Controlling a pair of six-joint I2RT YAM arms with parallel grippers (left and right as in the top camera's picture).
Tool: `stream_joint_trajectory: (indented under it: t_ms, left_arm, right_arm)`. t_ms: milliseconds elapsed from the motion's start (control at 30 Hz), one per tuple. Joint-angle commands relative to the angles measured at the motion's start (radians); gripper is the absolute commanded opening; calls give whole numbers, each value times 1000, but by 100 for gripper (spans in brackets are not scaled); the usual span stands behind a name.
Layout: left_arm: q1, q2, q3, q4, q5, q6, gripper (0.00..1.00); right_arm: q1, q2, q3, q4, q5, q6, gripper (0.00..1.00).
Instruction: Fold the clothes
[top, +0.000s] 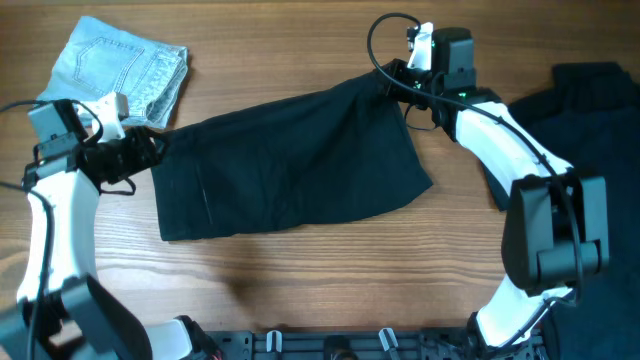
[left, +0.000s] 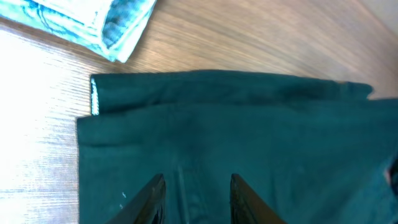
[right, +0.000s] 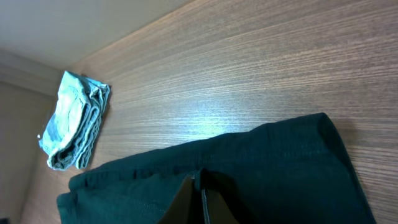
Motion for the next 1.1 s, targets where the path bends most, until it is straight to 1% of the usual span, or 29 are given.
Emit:
stream_joint_trajectory:
  t_ms: [0,100,267,300,433,633,700,800,967,1067]
  left_arm:
    - [-2,105,11,78,-10,-63,34]
    - [2,141,11,107,-24,-82,34]
    - [74,141,11,114,-37,-124,35]
    - [90,141,11,125,-38,-124,36]
    - [112,143,11,193,-44,-130,40]
    - [64,148,11,244,-60,-125,45]
    - [43,153,11,254,-67,-122,44]
    - [19,163,11,244,-98,-122,43]
    - [19,163,11,232,-101,-122,43]
    - [19,163,11,232,-101,-122,43]
  right_arm:
    - [-5,-15,16,-40,-29,-71,4]
    - [-4,-15,16,-93,-33,-100,4]
    - [-5,-15,16,-58,-37,-113,5]
    - [-5,-15,16,-37,-60,-108,4]
    - [-5,-19,16,38,-195,-11,4]
    - [-5,-62,16,15,-314,-50,4]
    - [-5,-82,16,10,-310,-47,4]
    - [-16,-97,16,5,-220,-10,4]
    - [-83,-161,19,80,-261,12,4]
    - [-97,-168,18,66,-241,13,4]
